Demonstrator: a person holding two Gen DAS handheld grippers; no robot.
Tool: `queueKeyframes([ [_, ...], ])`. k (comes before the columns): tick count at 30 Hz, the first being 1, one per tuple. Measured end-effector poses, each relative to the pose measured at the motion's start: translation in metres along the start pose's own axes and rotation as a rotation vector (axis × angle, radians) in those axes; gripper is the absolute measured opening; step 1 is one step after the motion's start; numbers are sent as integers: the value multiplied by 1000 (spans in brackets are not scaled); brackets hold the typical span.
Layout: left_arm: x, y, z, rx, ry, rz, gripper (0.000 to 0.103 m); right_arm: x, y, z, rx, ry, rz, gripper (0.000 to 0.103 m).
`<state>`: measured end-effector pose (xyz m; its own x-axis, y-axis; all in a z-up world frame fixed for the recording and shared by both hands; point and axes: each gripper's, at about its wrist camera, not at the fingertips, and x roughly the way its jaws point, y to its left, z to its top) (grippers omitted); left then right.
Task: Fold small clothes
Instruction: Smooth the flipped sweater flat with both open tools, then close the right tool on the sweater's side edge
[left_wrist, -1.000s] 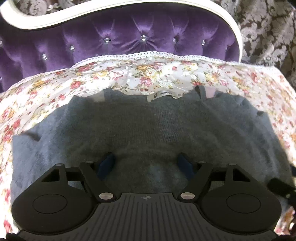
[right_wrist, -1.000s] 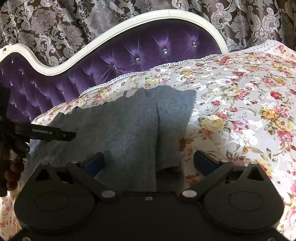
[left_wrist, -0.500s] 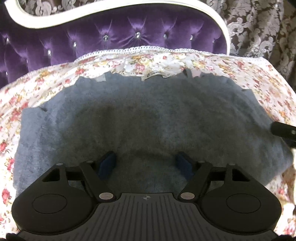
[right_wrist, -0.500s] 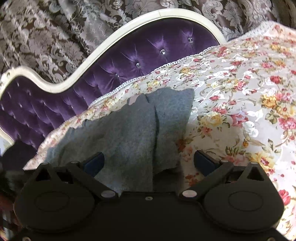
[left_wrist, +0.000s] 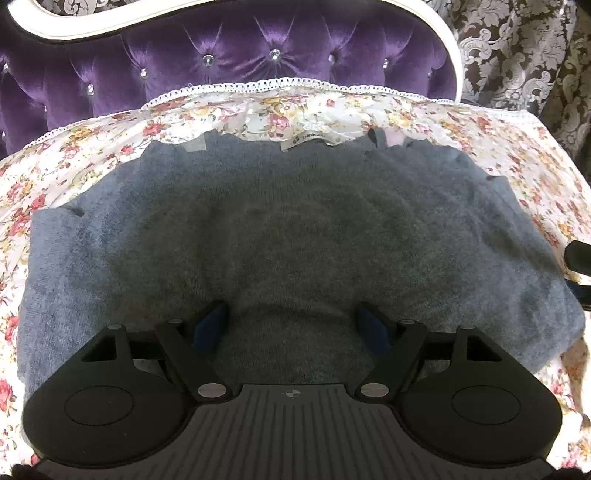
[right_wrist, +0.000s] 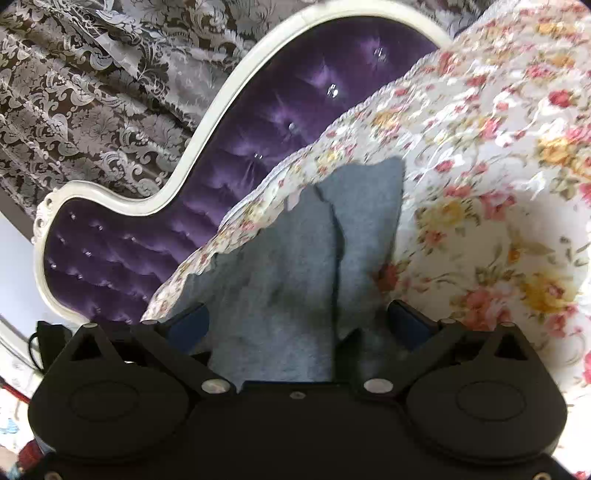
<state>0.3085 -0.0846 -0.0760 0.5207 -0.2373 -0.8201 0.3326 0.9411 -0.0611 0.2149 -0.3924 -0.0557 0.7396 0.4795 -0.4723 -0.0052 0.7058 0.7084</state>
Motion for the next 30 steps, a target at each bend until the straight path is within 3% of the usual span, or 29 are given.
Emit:
queueKeyframes([
  [6, -1, 0, -2, -9, -18, 1, 77, 17, -1, 16, 37, 98, 40, 103],
  [8, -1, 0, -3, -10, -23, 0, 77, 25, 0, 21, 46, 120, 45, 96],
  [10, -2, 0, -3, -11, -27, -1, 77, 33, -3, 25, 66, 139, 44, 70],
  [15, -3, 2, -5, -11, -42, -10, 77, 50, -19, 28, 147, 163, 15, 28],
  [20, -13, 6, -7, -11, -84, -29, 71, 47, -12, 25, 128, 155, -30, 27],
  [22, -27, 16, -9, -64, -105, -49, 61, 47, 0, 27, 85, 161, -82, 28],
  [25, -56, 42, -21, -170, -162, -69, 62, 49, 20, 29, -6, 172, -172, 28],
  [30, -86, 75, -53, -182, -189, 122, 63, 55, 42, 29, -98, 179, -278, 28],
])
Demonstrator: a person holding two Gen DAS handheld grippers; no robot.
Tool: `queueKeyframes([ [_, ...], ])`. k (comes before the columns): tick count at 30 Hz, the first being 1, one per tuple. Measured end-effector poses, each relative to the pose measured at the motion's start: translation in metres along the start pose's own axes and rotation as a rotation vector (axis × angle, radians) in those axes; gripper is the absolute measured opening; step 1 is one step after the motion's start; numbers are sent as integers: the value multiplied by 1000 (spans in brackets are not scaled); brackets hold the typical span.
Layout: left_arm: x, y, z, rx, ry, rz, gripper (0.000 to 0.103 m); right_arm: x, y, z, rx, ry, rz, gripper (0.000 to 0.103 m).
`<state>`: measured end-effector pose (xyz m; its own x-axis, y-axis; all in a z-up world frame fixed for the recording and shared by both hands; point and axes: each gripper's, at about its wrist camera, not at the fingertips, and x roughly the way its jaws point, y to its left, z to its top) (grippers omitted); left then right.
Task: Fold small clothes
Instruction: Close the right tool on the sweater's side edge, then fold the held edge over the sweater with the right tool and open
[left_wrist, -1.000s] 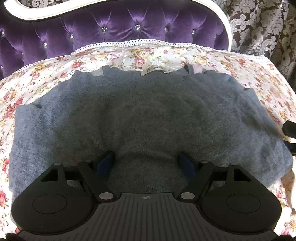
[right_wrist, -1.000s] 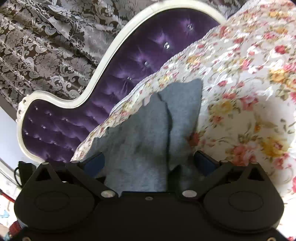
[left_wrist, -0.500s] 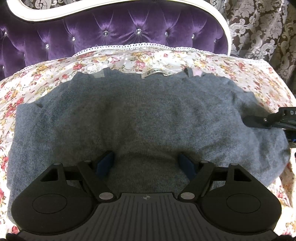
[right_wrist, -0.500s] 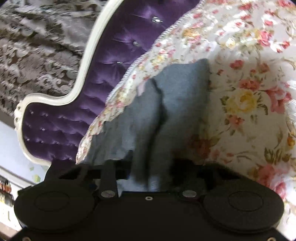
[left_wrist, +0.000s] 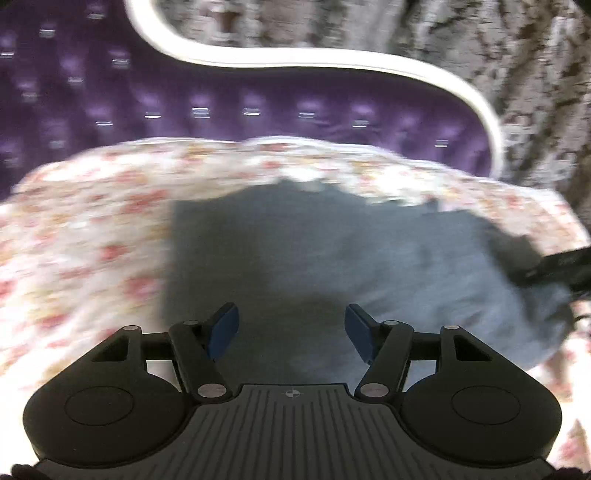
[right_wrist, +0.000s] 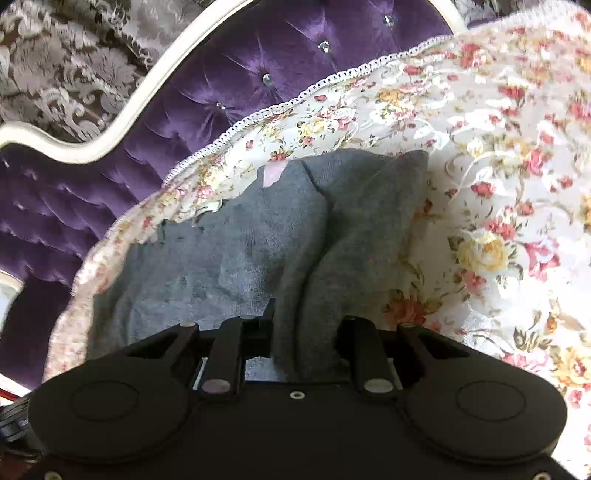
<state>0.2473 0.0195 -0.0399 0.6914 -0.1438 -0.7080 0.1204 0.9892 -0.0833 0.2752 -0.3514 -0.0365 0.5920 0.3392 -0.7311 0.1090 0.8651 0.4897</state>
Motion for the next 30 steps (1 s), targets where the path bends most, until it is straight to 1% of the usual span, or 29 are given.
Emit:
queueKeyframes([
  [2, -8, 17, -11, -20, -4, 46, 63, 1, 8, 0, -12, -1, -34, 28],
  [3, -12, 24, -15, -27, -11, 53, 63, 1, 12, 1, -20, -1, -50, 28],
  [7, -17, 47, -27, -62, -23, 72, 63, -2, 41, 7, -91, -4, -123, 28],
  [10, -13, 62, -32, -88, -26, 67, 63, -9, 70, 13, -155, -27, -148, 28],
  [14, -14, 73, -41, -133, -36, 27, 63, -12, 125, 20, -252, -50, -131, 27],
  [18, -15, 77, -42, -149, -43, -12, 63, 4, 186, 12, -366, -38, -76, 27],
  [23, -16, 93, -46, -204, -55, -21, 63, 50, 249, -19, -486, 16, -28, 27],
  [26, -14, 105, -47, -245, -53, -7, 63, 77, 272, -39, -525, 58, -2, 27],
  [27, -13, 108, -47, -256, -51, -4, 63, 85, 279, -45, -544, 69, -3, 27],
  [29, -13, 113, -47, -277, -55, -2, 63, 97, 294, -59, -609, 81, -32, 27],
  [30, -13, 115, -47, -287, -58, -3, 63, 103, 298, -64, -632, 86, -42, 31],
])
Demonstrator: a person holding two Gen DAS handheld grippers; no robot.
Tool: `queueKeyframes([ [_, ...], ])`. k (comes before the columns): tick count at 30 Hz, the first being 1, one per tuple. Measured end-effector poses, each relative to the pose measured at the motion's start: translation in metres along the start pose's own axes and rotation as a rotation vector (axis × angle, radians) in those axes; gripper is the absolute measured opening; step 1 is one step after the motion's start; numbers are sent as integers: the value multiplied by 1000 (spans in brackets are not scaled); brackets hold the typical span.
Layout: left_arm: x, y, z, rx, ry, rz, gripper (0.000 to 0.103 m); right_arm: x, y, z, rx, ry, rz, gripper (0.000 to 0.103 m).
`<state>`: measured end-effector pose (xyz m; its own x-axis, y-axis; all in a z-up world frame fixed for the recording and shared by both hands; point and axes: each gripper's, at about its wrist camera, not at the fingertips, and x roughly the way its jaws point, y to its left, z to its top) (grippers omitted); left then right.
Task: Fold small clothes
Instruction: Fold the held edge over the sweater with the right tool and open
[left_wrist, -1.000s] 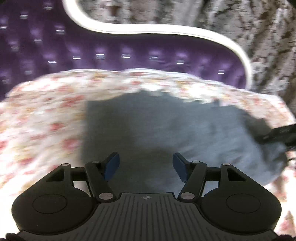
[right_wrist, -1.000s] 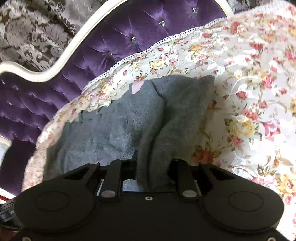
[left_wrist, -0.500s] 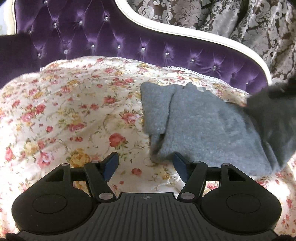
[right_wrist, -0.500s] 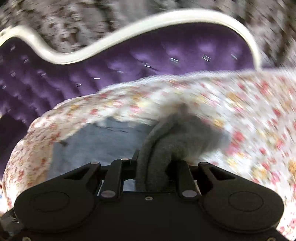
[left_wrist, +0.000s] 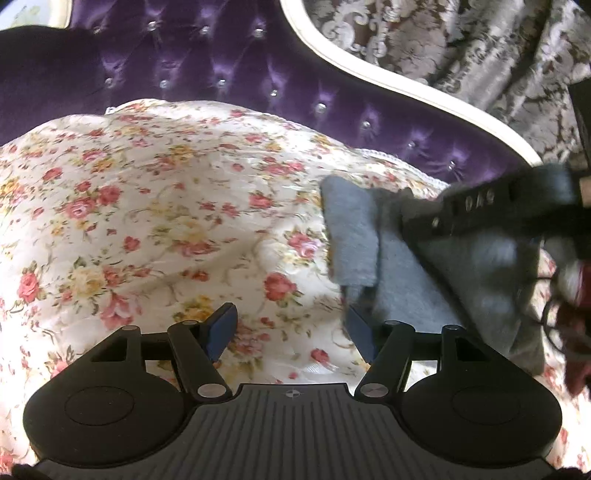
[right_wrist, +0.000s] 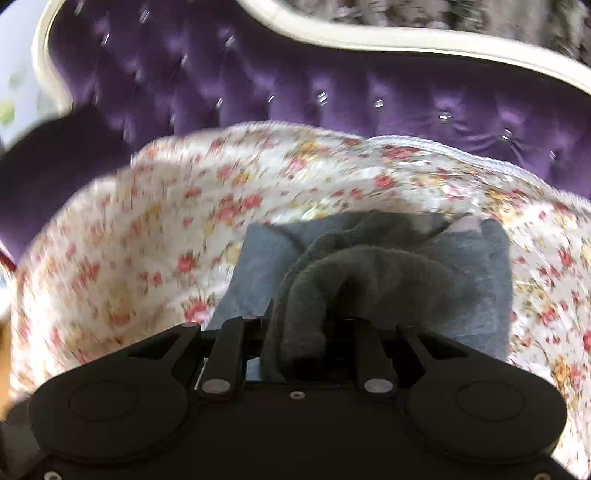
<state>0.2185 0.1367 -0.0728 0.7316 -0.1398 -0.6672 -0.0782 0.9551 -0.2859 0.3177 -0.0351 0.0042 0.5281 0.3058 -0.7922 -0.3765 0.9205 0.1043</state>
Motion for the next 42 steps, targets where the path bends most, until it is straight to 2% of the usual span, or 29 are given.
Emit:
queueKeyframes([
  [2, 0, 2, 1, -6, -1, -2, 63, 7, 7, -3, -10, 8, 5, 36],
  [4, 0, 3, 0, -2, -2, 3, 63, 4, 11, -6, -33, -13, 39, 47],
  [8, -1, 1, -1, 12, -3, 9, 63, -21, 7, -10, -18, -122, 220, 48],
  [11, -3, 0, -3, 14, -6, 12, 63, -48, -3, -8, 16, -219, 290, 49],
  [15, -7, 0, -2, 5, -27, 14, 63, -72, -26, -8, 71, -283, 244, 52],
  [18, -15, -1, -1, 7, -69, 13, 63, -78, -48, -13, 114, -277, 165, 52],
  [23, -16, -4, 1, 16, -77, 8, 63, -68, -62, -28, 80, -201, 65, 53],
  [28, -10, -5, -1, 31, -47, -4, 63, -31, -45, -21, -32, -95, -6, 52],
  [32, -4, 1, -3, 20, -29, 10, 63, -1, -39, 7, -1, -87, 2, 52],
  [35, -2, 7, -3, 4, -23, 20, 63, 12, -32, 27, 7, -147, 64, 52],
  [38, -2, 9, -3, -3, -25, 17, 63, 4, -31, 33, 58, -207, 157, 52],
  [42, -3, 4, -4, 16, -28, 21, 63, -24, -29, 18, 34, -251, 173, 52],
])
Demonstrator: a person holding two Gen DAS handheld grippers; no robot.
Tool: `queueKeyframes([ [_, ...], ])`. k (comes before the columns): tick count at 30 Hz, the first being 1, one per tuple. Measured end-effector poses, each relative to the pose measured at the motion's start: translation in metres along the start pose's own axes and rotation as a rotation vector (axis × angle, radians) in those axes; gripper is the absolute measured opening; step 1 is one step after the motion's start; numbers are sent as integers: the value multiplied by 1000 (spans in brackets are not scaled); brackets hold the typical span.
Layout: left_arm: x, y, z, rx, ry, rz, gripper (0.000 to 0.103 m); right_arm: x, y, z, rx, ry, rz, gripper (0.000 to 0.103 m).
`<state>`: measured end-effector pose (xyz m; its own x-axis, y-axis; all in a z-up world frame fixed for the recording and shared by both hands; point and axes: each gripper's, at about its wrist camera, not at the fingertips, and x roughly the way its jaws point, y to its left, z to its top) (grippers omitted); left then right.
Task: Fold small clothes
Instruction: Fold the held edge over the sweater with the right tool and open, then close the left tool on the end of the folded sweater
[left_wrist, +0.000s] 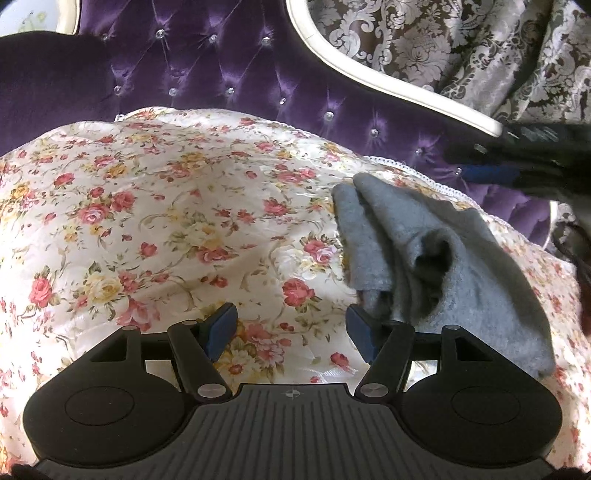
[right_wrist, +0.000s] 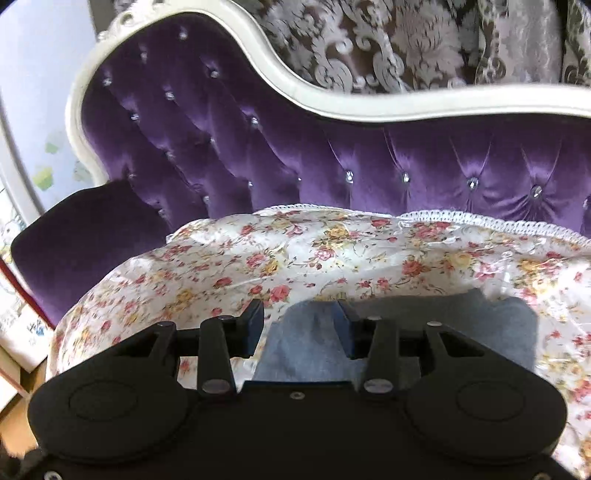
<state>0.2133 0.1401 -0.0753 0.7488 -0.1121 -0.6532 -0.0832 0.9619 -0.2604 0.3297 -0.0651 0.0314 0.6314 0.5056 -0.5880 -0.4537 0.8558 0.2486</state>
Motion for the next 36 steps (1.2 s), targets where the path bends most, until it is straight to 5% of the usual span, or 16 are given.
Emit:
queueKeyframes([
  [11, -27, -8, 17, -4, -65, -8, 63, -56, 25, -82, -146, -64, -145, 55],
  [14, -31, -19, 26, 25, -66, -21, 63, -36, 46, -107, -229, 5, -89, 57],
  [18, -23, -46, 38, 133, -46, -58, 64, -23, 69, -127, -295, 17, 2, 71],
  [25, 28, -89, 41, 294, 81, -71, 63, -29, 72, -128, -288, -4, 27, 69],
  [27, 45, -81, 37, 275, 143, -52, 66, -35, 67, -129, -287, -2, 24, 69],
  [31, 50, -44, 34, 96, 186, -146, 67, -54, 51, -132, -270, -4, 19, 69],
  [36, 41, -39, 21, 100, 150, -149, 68, -90, 12, -120, -177, -70, 2, 69],
])
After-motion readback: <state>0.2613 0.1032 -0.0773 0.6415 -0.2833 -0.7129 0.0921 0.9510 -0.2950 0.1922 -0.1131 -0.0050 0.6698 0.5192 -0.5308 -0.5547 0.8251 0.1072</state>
